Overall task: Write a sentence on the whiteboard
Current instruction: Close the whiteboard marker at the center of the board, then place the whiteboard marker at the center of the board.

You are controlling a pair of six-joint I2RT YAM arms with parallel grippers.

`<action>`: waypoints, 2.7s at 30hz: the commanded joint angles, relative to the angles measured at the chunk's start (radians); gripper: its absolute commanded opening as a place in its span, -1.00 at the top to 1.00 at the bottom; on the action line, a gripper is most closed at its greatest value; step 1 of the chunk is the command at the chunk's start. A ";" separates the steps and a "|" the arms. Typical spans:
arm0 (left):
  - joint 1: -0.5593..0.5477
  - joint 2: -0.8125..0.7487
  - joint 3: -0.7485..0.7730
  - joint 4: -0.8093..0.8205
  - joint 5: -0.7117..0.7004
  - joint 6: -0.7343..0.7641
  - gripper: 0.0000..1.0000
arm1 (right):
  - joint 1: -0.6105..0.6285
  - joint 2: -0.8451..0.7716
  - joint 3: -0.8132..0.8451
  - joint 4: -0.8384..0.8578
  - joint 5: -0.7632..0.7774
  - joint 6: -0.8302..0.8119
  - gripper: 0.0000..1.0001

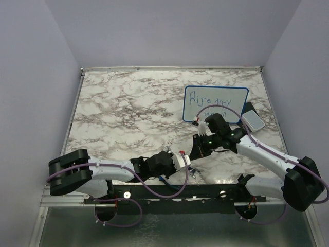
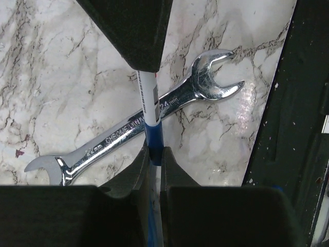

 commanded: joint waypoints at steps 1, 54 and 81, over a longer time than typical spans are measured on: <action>-0.007 -0.007 0.030 0.381 -0.037 0.004 1.00 | 0.082 0.046 0.016 0.013 -0.055 0.078 0.99; -0.009 -0.063 -0.049 0.415 -0.033 -0.106 1.00 | 0.369 0.206 0.298 -0.286 0.392 0.168 0.99; 0.097 -0.252 -0.063 0.062 -0.265 -0.298 -0.87 | 0.168 -0.001 0.125 0.206 0.794 0.244 0.99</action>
